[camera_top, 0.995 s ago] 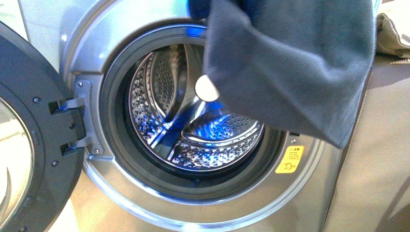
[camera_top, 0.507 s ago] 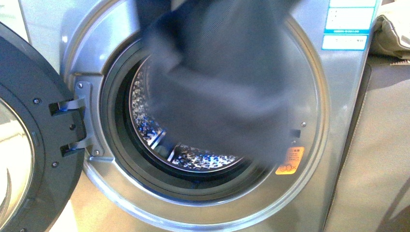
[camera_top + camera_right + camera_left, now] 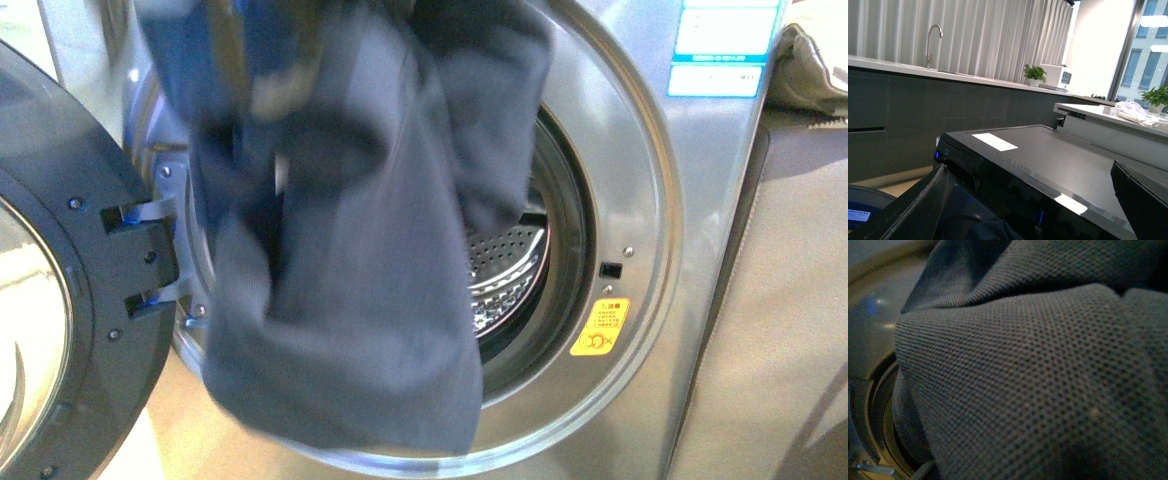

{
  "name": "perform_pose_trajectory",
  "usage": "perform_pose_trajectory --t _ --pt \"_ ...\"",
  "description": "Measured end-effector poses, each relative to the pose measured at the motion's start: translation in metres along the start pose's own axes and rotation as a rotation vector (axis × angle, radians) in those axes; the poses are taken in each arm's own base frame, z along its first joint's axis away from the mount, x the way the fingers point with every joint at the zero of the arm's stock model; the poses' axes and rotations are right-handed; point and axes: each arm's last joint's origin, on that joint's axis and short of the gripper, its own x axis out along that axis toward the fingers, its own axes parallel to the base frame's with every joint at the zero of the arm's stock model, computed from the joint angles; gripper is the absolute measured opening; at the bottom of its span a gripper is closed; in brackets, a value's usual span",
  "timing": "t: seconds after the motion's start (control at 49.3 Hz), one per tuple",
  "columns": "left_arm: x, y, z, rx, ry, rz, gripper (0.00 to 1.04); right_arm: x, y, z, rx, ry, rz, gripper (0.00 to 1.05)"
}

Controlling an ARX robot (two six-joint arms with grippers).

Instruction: Put clothes into washing machine

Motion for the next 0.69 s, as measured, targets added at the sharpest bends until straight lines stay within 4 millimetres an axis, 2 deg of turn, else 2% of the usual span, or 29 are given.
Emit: perform_pose_trajectory --t 0.386,0.69 --pt "0.033 0.012 -0.063 0.004 0.054 0.011 0.06 0.000 0.000 0.000 0.000 0.000 0.000 0.97" --pt "0.069 0.009 -0.095 0.026 0.084 0.017 0.06 0.000 0.000 0.000 0.000 0.000 0.000 0.97"
